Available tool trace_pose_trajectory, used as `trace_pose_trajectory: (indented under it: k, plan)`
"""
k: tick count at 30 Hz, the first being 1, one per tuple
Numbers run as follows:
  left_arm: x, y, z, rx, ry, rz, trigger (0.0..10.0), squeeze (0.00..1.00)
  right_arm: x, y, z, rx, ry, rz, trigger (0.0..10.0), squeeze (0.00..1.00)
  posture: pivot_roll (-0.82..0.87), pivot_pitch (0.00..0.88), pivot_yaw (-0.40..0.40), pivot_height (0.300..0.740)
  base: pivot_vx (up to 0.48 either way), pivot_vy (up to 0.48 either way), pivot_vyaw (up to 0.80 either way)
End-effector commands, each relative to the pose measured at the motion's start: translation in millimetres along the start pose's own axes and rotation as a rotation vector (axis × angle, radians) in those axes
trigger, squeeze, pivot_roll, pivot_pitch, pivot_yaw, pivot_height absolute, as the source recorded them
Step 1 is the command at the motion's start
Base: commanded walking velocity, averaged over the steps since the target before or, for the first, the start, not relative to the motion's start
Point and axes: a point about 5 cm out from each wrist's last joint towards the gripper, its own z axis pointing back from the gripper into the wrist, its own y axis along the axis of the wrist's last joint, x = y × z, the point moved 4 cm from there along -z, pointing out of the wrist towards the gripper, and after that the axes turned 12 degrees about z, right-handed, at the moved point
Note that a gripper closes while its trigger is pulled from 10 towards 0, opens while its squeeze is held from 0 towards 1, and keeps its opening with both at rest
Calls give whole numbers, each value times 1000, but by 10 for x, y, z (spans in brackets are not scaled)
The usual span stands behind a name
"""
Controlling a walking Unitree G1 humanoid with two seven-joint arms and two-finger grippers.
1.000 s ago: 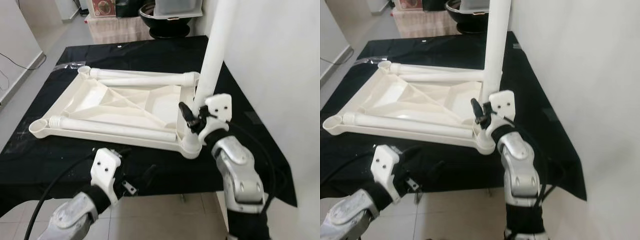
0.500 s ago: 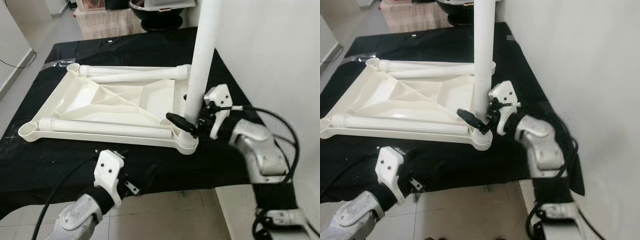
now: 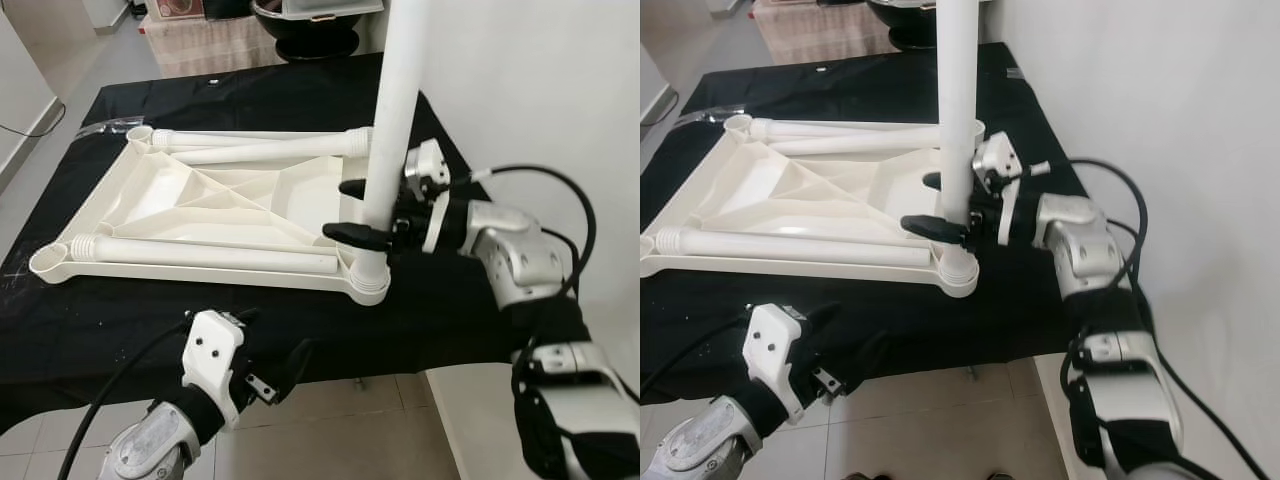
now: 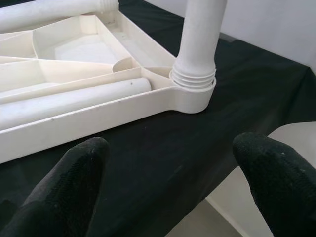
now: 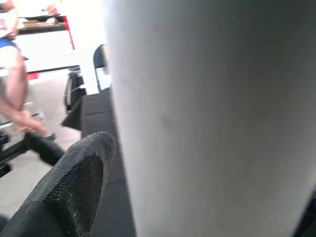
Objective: Building children table
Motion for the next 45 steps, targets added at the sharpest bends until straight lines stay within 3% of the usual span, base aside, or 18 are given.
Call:
trace_pose_trajectory:
  k: [1,11,18,19,20,21,22,23,24,26,29,31,33,34,35,37,38,45]
  plan:
    - [-35,-16,40,-23,19,-13,10000,0,-52,3,-33,26,102,-7,0,0,97,219,43,740,0,0,0]
    - [-33,-9,26,-26,18,-13,10000,0,-42,-6,57,26,160,3,0,0,80,212,50,740,0,0,0]
    - [-35,-2,-15,-16,11,-12,10000,0,-321,-96,227,-60,117,121,0,0,52,205,40,740,0,0,0]
    - [-40,-1,-24,-14,9,-12,10000,0,-409,-176,188,-99,-1,100,0,0,35,205,29,740,0,0,0]
    - [-40,-1,-24,-14,9,-12,10000,0,-409,-176,188,-99,-1,100,0,0,35,205,29,740,0,0,0]
    - [-49,0,-33,-12,9,-13,10000,0,-467,-334,92,-185,-251,66,0,0,31,205,25,740,0,0,0]
    - [-49,0,-33,-12,9,-13,10000,0,-467,-334,92,-185,-251,66,0,0,31,205,25,740,0,0,0]
    - [-68,4,-41,-10,10,-14,10000,0,-486,-501,158,-283,-628,-26,0,0,20,207,33,740,0,0,0]
    - [-68,4,-41,-10,10,-14,10000,0,-486,-501,158,-283,-628,-26,0,0,20,207,33,740,0,0,0]
    - [-105,14,-71,-4,13,-17,10000,0,-778,-680,219,-406,-906,-118,0,0,7,193,50,740,0,0,0]
    - [-118,20,-97,1,13,-19,10000,0,-869,-683,97,-390,-886,-134,0,0,7,193,50,740,0,0,0]
    - [-116,26,-140,5,-2,-25,10000,0,-718,-668,37,-370,-875,-97,0,0,1,168,45,740,0,0,0]
    - [-116,26,-140,5,-2,-25,10000,0,-718,-668,37,-370,-875,-97,0,0,1,168,45,740,0,0,0]
    - [-116,31,-156,7,-7,-28,10000,0,-649,-661,30,-365,-875,-87,2431,0,2,167,42,740,0,0,0]
    - [-125,38,-165,12,-2,-29,10000,0,-593,-615,30,-345,-878,-81,10000,0,0,167,41,740,0,0,0]
    - [-131,42,-169,16,5,-27,10000,0,-568,-572,18,-317,-861,-90,10000,0,1,167,40,740,0,0,0]
    - [-127,37,-169,19,10,-23,10000,0,-581,-497,-37,-270,-812,-116,10000,1000,6,168,36,740,0,0,0]
    - [-70,7,-154,17,5,-6,10000,0,-548,-185,-167,-102,-516,-44,10000,1000,10,173,26,740,0,0,0]
